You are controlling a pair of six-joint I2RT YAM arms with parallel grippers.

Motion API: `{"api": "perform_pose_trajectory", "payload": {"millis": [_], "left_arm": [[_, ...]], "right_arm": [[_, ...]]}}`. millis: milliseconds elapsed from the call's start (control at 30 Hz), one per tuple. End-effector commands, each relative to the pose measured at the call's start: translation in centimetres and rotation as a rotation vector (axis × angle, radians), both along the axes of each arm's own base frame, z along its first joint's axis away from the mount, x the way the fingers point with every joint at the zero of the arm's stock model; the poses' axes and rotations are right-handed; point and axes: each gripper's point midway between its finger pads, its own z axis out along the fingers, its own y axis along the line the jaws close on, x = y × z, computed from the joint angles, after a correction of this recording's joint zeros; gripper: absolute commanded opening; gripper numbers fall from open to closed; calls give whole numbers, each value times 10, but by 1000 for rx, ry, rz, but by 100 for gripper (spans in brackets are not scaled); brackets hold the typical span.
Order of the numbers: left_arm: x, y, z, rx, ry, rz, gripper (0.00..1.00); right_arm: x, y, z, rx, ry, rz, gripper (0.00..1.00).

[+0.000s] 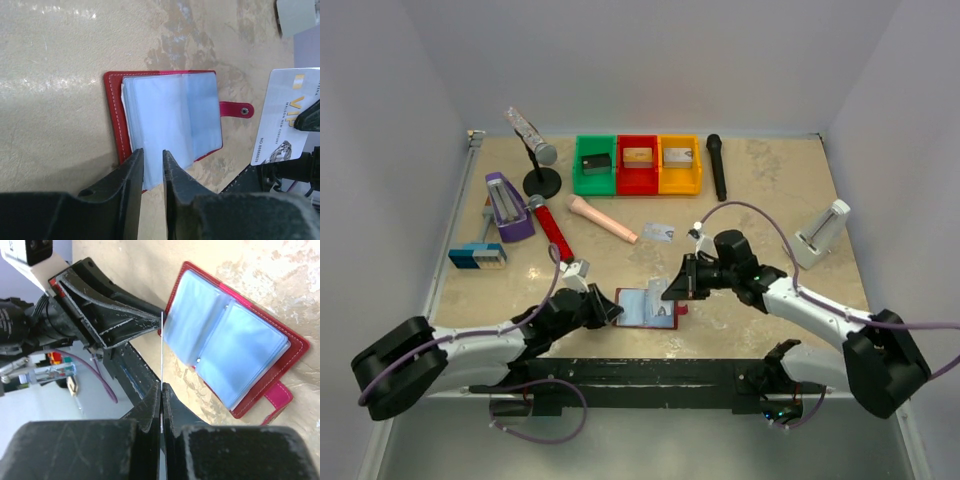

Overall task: Take the credit cards out of the card holder
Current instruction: Remove the credit card from the card holder.

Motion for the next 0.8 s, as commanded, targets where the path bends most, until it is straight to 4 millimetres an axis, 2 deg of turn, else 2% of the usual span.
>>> {"api": "perform_pose_trajectory", "payload": {"millis": [0, 133, 167, 300, 333, 433, 500, 633, 767], "left_arm": [[11, 2, 33, 6, -96, 8, 29], [15, 1, 86, -98, -258, -12, 37], [14, 2, 100, -127, -300, -20, 42], [-3, -2, 148, -236, -458, -135, 69], [-10, -4, 158, -256, -487, -180, 73], [-25, -8, 183, -274, -578, -293, 76], [-36, -14, 194, -289, -614, -375, 77], [-57, -29, 199, -317, -607, -543, 77], [-77, -41, 204, -404, -601, -682, 77]], "right_arm": [[3, -8, 38, -4, -164, 36, 0], [-18, -7, 71, 75, -282, 182, 0], [-26, -6, 77, 95, -282, 226, 0], [-59, -4, 88, 106, -319, 410, 0], [-67, -5, 89, 89, -331, 452, 0], [-87, -2, 93, 79, -344, 537, 0], [-96, 0, 96, 97, -346, 578, 0], [-113, 4, 102, 120, -341, 665, 0], [-123, 6, 108, 107, -352, 719, 0]]}}
